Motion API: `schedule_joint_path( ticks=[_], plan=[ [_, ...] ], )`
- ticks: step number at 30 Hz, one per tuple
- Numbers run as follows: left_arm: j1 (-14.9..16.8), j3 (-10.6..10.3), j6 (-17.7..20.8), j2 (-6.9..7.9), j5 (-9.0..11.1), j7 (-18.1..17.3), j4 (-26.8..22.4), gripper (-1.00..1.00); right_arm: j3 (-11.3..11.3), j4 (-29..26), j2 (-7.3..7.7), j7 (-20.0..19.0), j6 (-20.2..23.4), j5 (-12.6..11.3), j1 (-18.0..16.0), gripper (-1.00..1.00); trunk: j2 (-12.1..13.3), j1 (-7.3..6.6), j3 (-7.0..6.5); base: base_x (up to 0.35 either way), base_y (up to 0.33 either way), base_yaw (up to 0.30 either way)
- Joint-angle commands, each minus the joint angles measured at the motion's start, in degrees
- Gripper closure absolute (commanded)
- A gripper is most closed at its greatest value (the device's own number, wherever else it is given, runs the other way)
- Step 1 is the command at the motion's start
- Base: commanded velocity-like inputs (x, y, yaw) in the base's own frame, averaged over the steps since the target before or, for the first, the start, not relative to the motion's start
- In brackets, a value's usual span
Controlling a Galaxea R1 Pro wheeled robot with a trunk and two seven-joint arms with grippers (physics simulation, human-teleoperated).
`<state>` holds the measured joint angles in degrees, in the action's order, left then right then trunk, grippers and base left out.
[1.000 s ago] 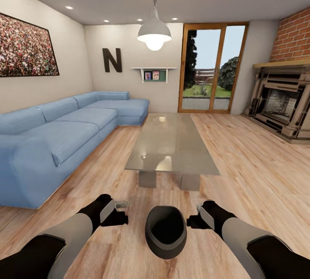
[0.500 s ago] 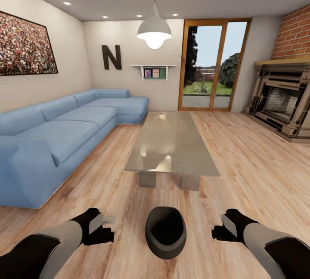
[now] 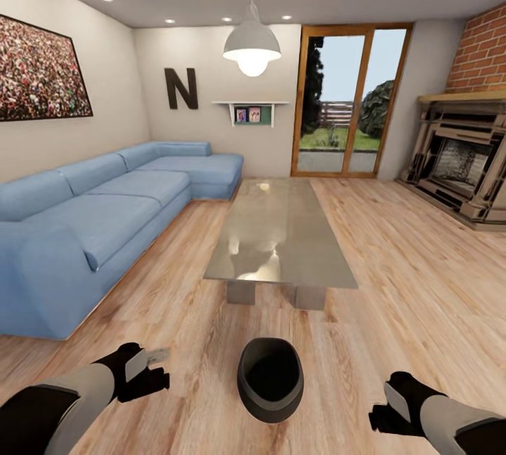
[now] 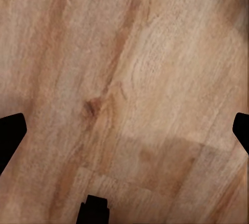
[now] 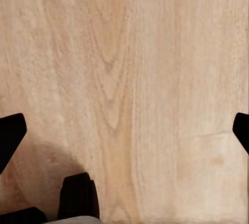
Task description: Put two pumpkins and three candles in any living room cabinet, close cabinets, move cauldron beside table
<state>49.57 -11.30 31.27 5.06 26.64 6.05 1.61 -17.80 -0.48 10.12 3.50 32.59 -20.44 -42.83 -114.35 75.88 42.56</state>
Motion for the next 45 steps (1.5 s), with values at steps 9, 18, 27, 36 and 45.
schedule_joint_path(
  ticks=[9,18,27,36,45],
  plan=[
    [0.01,-0.39,-2.29,0.12,1.06,0.12,0.09,-1.0,-0.55,-0.05,-0.17,0.28,-4.24,-0.5,2.64,-1.0,3.6,-1.99,-1.33,0.0,0.0,0.0],
    [-1.5,-0.37,-6.94,-0.29,1.21,-0.1,0.31,-1.0,-0.57,2.29,-2.3,0.28,-5.76,-0.48,3.24,-1.0,7.2,-3.97,-3.71,0.0,0.0,0.0],
    [-2.77,-0.34,-9.81,-0.56,1.22,-0.4,0.64,-1.0,-0.57,2.62,-2.49,0.28,-5.85,-0.48,7.11,-1.0,10.81,-5.95,-6.19,0.0,0.0,0.0],
    [-5.12,-0.34,-10.33,-1.08,1.22,-0.42,0.67,-1.0,-0.48,2.64,-2.48,0.28,-5.94,-0.51,11.23,-1.0,14.42,-7.92,-8.35,0.0,0.0,0.0],
    [-7.5,-0.3,-14.62,-1.69,1.22,-0.42,0.67,-1.0,-0.73,2.59,-3.63,0.25,-10.76,-0.25,15.56,-1.0,18.03,-9.9,-10.12,0.0,0.0,0.0]
  ],
)
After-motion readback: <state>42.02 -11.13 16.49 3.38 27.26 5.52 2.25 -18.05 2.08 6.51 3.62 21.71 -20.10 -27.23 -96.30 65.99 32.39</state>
